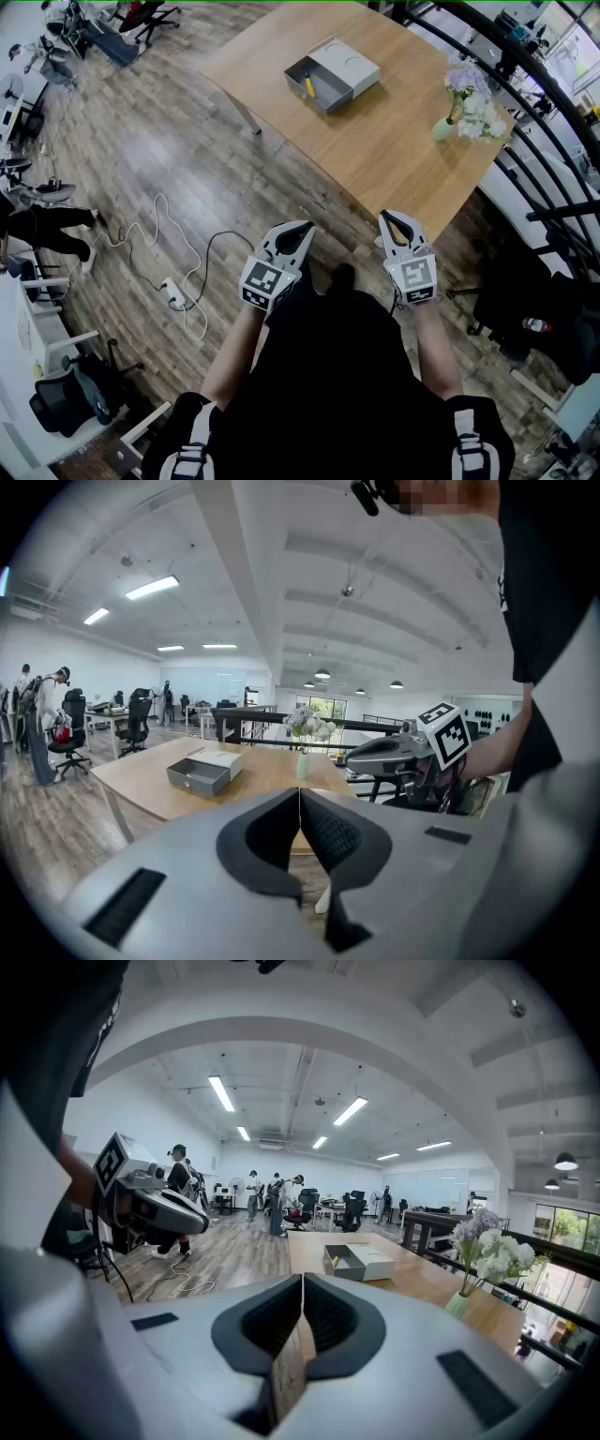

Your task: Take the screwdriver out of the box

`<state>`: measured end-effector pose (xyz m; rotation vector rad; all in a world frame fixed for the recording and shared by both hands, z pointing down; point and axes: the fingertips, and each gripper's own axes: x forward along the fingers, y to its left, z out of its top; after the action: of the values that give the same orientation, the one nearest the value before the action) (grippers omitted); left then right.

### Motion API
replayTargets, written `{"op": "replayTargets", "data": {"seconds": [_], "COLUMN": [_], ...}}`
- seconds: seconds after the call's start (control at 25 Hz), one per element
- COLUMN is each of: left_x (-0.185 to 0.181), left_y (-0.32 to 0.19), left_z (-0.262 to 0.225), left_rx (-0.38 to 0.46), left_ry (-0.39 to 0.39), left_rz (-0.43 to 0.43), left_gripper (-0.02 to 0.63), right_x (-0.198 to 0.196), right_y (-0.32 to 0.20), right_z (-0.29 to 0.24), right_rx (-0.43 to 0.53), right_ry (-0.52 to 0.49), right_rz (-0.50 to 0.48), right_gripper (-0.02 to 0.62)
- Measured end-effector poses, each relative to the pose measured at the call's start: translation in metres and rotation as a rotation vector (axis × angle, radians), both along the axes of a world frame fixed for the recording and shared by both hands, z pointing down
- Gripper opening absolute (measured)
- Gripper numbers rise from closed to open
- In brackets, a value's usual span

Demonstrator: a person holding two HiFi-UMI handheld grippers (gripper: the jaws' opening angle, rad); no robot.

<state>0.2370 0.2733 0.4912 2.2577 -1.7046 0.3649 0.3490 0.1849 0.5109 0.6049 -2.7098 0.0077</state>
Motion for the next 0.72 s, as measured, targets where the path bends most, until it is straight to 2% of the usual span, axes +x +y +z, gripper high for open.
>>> {"op": "replayTargets", "data": {"seconds": [0.4, 0.72], "left_x": [-0.009, -0.043], "left_y": [0.02, 0.02], "left_z": [0.002, 0.006], "left_rx": [0.01, 0.002], "left_ry": [0.008, 0.028], "left_rz": [-0.009, 0.003], "left_gripper": [0.023, 0.022], "right_x": [-0.014, -0.049], "right_y": [0.017, 0.018], "right_z": [-0.006, -0.007], "right_rx": [0.008, 0.009], "right_ry": [0.005, 0.025], "right_rz": [-0.022, -0.008], "right_gripper": [0.026, 0.026]}}
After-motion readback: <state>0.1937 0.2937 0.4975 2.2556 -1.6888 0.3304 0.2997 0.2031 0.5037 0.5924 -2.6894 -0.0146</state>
